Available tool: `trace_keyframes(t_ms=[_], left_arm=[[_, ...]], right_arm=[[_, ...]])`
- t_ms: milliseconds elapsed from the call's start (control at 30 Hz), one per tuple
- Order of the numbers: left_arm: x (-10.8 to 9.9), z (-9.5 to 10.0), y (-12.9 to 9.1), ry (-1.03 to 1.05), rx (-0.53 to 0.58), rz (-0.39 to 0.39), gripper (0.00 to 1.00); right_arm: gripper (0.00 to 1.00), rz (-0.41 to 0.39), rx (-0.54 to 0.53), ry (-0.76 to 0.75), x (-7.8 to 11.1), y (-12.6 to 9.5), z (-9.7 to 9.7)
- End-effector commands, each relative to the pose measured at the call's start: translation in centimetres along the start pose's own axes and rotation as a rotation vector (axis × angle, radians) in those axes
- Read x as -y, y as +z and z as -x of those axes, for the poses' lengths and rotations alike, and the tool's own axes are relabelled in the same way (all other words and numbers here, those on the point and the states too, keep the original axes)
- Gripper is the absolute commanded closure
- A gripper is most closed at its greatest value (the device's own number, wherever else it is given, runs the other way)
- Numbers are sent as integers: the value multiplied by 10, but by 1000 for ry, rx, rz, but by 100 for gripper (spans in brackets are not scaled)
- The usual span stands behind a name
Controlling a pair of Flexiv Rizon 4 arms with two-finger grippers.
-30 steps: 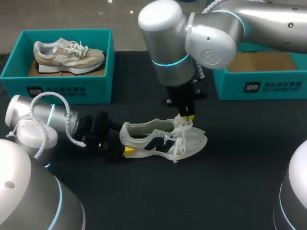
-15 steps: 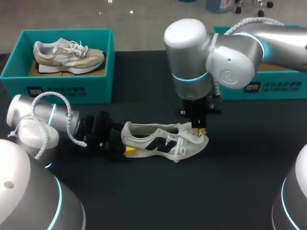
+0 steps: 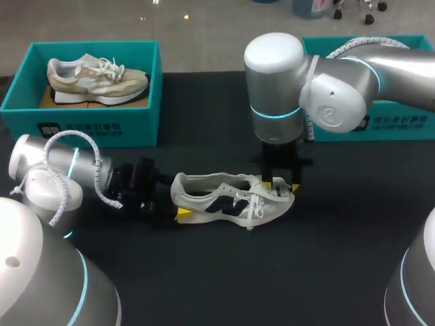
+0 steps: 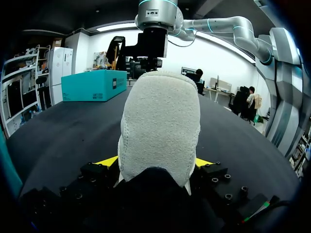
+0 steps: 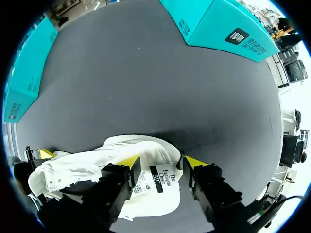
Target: Take the shoe out of the shoebox, open the shoe tongue, remove and reinsert the insole, then place the shoe into the shoebox
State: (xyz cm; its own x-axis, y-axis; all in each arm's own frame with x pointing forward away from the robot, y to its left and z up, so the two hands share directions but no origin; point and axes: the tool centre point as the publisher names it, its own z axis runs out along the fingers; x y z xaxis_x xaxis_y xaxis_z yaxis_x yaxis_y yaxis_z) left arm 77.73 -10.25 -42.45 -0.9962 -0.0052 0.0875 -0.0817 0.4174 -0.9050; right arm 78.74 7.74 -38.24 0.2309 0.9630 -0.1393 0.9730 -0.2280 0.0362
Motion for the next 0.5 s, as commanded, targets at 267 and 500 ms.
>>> trace_keyframes(t_ms=[267, 500], left_arm=[[-5, 0, 0, 0, -1, 5, 100], [-5, 0, 0, 0, -1, 5, 100]], right_arm=[[0, 129, -80, -12, 2, -65, 7], [0, 220, -182, -172, 0, -103, -3]])
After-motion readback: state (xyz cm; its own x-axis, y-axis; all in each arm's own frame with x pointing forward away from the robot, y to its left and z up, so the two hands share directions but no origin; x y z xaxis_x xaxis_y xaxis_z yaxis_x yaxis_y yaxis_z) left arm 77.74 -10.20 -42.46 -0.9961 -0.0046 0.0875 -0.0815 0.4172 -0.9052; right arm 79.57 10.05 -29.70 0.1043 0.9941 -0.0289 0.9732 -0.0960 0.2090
